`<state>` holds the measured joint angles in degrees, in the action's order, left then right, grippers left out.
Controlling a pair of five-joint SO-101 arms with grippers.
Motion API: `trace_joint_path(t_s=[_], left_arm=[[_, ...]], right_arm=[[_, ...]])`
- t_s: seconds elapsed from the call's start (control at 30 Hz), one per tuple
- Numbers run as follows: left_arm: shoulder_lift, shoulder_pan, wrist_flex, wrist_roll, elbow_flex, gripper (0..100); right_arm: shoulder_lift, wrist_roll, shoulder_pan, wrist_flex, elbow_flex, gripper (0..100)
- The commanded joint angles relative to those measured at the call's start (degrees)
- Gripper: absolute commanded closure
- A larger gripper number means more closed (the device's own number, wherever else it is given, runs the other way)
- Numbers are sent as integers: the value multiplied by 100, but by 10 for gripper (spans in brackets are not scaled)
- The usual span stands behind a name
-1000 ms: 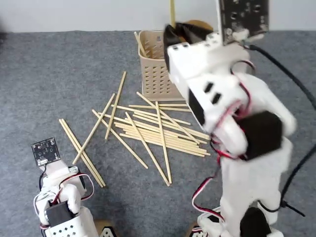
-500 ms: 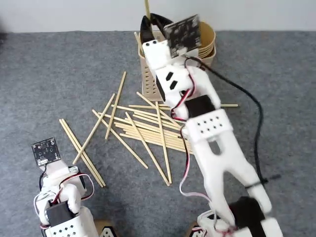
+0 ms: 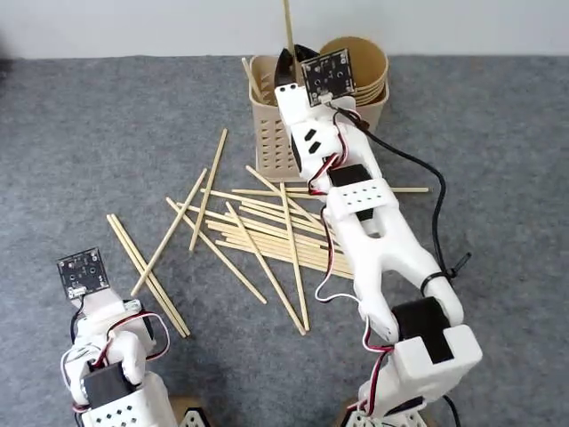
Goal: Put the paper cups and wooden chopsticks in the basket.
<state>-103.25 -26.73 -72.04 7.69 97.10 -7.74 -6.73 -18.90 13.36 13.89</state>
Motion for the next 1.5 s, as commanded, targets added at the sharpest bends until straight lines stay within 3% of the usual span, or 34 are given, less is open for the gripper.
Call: trace_joint_path(t_s=[0.0, 0.27, 0.53, 0.9, 1.17, 1.37, 1.47], left_arm=[[-97, -44, -35, 35, -66, 988], [-97, -44, -35, 35, -66, 988], [-97, -44, -35, 35, -66, 988], [-97, -44, -35, 35, -66, 988], [-97, -26, -35, 35, -66, 988], [-97, -53, -35, 35, -66, 988], [-97, -62, -35, 26, -66, 988]], right_arm=[[154, 97, 22, -189, -79, 821], [1437, 985, -13, -1921, -62, 868], [2800, 1037, -145, -4549, -53, 873], [4875, 1037, -1068, -7547, -53, 873], [5903, 1020, -1103, -8523, 484, 874], [6158, 976, -1121, -8453, 1697, 874], [6149, 607, -1103, -8418, 2180, 871]])
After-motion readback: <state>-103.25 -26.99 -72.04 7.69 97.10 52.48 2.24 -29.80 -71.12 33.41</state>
